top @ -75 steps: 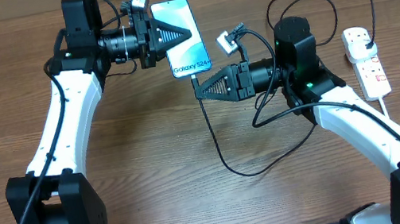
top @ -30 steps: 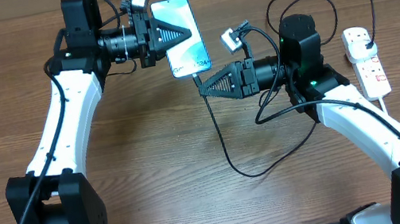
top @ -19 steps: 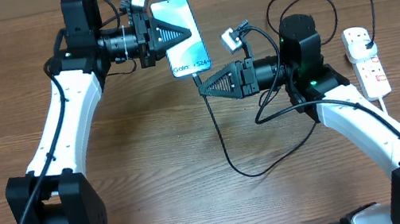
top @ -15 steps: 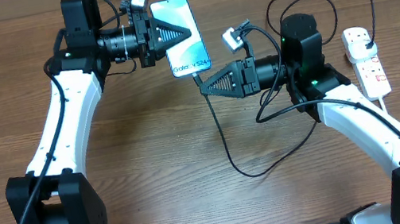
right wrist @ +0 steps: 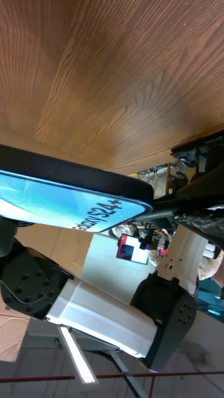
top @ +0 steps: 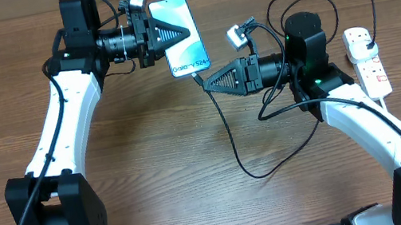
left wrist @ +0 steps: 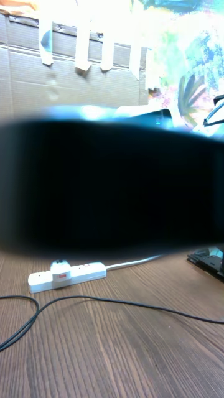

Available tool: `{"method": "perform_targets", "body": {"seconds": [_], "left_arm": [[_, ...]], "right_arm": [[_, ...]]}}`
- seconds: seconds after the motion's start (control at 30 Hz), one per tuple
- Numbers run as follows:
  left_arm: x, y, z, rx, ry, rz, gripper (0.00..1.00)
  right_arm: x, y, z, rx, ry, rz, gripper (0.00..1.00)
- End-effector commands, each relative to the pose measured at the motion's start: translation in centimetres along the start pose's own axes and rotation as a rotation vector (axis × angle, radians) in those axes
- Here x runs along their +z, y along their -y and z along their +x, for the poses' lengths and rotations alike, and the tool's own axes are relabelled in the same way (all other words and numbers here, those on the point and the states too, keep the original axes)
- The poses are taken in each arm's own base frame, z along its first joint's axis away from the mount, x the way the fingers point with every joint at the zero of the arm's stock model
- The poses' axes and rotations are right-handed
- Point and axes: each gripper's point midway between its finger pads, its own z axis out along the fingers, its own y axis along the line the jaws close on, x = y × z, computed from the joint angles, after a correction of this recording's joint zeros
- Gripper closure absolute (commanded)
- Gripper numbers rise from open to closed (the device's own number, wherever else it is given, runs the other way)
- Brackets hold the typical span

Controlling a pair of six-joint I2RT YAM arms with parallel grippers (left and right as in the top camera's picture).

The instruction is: Plug charger to phone and switch on socket

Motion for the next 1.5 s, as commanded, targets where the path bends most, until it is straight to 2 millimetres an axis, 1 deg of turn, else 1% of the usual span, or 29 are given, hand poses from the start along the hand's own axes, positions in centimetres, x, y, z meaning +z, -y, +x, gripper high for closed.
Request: {"method": "perform_targets", "body": {"seconds": [0.0, 0.23, 0.37, 0.5, 0.6, 0.7, 0.8, 0.9, 0.97, 1.0, 1.03, 1.13, 1.2, 1.3, 1.37, 1.47], "left_arm": [[-0.2, 1.8, 0.8, 0.062, -0.036, 0.040, 0.96], [-0.2, 1.5, 0.5, 0.077, -0.015, 0.023, 0.96], [-0.2, 1.4, 0.2, 0.100, -0.001, 0.013, 0.96], [-0.8, 0.6, -0.9, 0.126, 0.059, -0.031, 0.96], [-1.6, -0.3, -2.1, 0.137, 0.118, -0.076, 0.96], [-2.9, -1.8, -3.1, 0.123, 0.183, -0.143, 0.96], [-4.6, -3.8, -3.7, 0.091, 0.236, -0.225, 0.96], [-6.8, -6.3, -3.7, 0.027, 0.277, -0.321, 0.96], [-8.1, -7.7, -3.6, 0.000, 0.298, -0.380, 0.96], [-9.0, -8.5, -3.5, -0.013, 0.308, -0.413, 0.96], [-9.7, -9.0, -3.4, -0.025, 0.316, -0.436, 0.96], [-11.7, -10.2, -3.1, -0.050, 0.336, -0.484, 0.96], [-13.0, -10.7, -3.0, -0.071, 0.351, -0.492, 0.96], [-15.0, -11.2, -2.9, -0.108, 0.382, -0.497, 0.96], [-16.4, -11.4, -2.8, -0.123, 0.400, -0.498, 0.96], [-18.1, -12.0, -2.3, -0.154, 0.415, -0.510, 0.96]], "right_arm": [[0.1, -0.4, -1.1, -0.026, 0.051, 0.025, 0.96], [1.3, -0.4, -1.0, -0.030, 0.060, 0.041, 0.96], [1.4, -0.4, -0.9, -0.036, 0.060, 0.042, 0.96], [1.4, 0.0, -0.6, -0.048, 0.050, 0.054, 0.96], [1.4, 1.2, 0.3, -0.048, 0.024, 0.087, 0.96], [1.2, 3.1, 1.4, -0.036, 0.003, 0.150, 0.96], [0.3, 6.7, 2.5, 0.010, 0.011, 0.314, 0.96], [-1.7, 11.0, 4.2, 0.069, 0.009, 0.555, 0.96], [-3.2, 13.1, 5.3, 0.109, 0.000, 0.694, 0.79], [-3.7, 13.8, 5.7, 0.119, -0.007, 0.740, 0.62], [-4.1, 14.1, 6.0, 0.124, -0.014, 0.764, 0.47], [-4.3, 13.7, 5.8, 0.120, -0.030, 0.794, 0.26], [-4.6, 13.4, 5.2, 0.097, -0.038, 0.860, 0.18], [-4.7, 12.5, 3.7, 0.026, -0.073, 0.989, 0.14], [-4.0, 11.5, 2.4, -0.032, -0.113, 1.052, 0.11], [-2.6, 10.9, 0.6, -0.102, -0.159, 1.143, 0.09]]}}
